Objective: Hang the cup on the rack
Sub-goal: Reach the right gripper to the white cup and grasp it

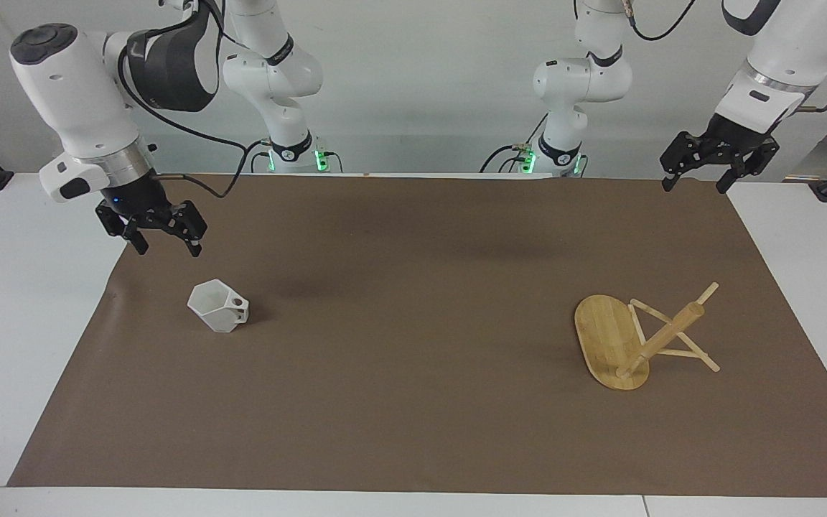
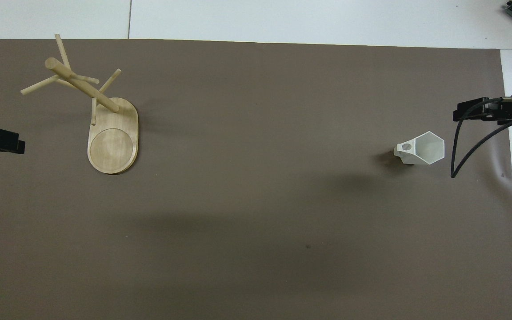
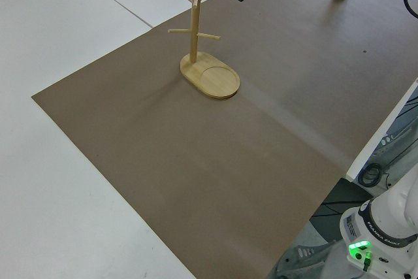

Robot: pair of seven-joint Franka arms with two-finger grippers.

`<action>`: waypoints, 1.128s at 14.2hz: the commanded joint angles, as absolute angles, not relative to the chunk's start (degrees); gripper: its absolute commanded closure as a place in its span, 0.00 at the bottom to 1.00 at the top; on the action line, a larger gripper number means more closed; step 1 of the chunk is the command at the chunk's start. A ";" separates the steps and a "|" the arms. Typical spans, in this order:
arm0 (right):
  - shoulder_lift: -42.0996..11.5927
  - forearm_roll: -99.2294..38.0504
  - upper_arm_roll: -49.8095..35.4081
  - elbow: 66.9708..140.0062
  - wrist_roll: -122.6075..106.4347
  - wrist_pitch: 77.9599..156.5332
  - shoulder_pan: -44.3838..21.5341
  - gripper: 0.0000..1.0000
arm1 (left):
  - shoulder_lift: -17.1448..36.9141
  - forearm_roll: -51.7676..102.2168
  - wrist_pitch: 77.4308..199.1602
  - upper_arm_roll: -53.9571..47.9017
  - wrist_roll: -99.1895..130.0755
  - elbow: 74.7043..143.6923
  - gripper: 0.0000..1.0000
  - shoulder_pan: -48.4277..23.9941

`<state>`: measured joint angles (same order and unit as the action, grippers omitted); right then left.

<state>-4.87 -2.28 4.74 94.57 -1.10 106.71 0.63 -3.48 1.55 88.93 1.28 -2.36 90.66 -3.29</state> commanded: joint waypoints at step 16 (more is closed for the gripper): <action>-6.24 -3.43 4.57 107.57 -2.20 122.77 1.58 0.00 | -4.22 0.09 86.05 0.62 -0.88 91.05 0.00 -3.25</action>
